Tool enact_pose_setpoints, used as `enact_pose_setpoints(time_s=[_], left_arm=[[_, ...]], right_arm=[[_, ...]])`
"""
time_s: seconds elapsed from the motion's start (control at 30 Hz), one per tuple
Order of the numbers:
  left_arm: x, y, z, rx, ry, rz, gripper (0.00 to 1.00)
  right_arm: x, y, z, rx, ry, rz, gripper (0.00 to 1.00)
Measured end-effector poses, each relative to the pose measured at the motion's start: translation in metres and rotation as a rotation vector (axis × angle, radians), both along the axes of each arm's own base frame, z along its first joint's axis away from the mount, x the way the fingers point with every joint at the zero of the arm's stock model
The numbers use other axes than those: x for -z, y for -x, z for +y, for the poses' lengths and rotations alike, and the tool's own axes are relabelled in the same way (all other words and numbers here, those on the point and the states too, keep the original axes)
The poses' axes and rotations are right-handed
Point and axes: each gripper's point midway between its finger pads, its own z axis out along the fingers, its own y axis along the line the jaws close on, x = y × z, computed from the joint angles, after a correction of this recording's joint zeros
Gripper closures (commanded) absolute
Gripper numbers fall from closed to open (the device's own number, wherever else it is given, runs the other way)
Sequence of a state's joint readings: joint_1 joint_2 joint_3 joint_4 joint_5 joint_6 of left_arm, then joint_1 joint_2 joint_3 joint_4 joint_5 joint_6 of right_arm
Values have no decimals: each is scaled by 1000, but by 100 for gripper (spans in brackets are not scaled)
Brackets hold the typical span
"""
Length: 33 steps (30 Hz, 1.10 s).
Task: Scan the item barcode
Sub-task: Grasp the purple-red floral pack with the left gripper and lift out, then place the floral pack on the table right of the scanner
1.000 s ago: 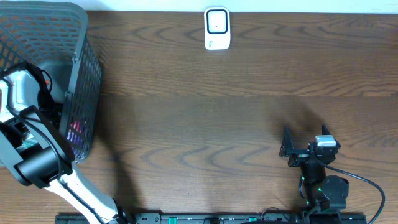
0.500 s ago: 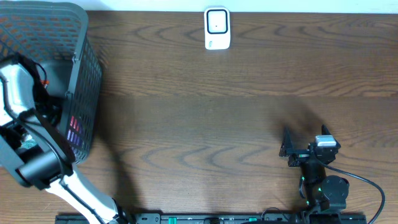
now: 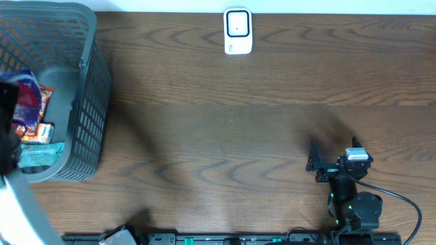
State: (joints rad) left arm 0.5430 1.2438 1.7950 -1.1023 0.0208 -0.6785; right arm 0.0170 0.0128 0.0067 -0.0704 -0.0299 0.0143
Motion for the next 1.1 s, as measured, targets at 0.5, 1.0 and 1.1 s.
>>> enact_pose_setpoints(time_s=[0.5,1.0,1.1], left_arm=[[-46,-6,-220,981,-139,-187,93],[155,-87,-394,1465,-106,355,93],[195,-98,-421,1501,-116,422,64]], right_arm=[[0,0,0,0,0,0,1],[0,0,0,0,0,0,1],[0,0,0,0,0,0,1]])
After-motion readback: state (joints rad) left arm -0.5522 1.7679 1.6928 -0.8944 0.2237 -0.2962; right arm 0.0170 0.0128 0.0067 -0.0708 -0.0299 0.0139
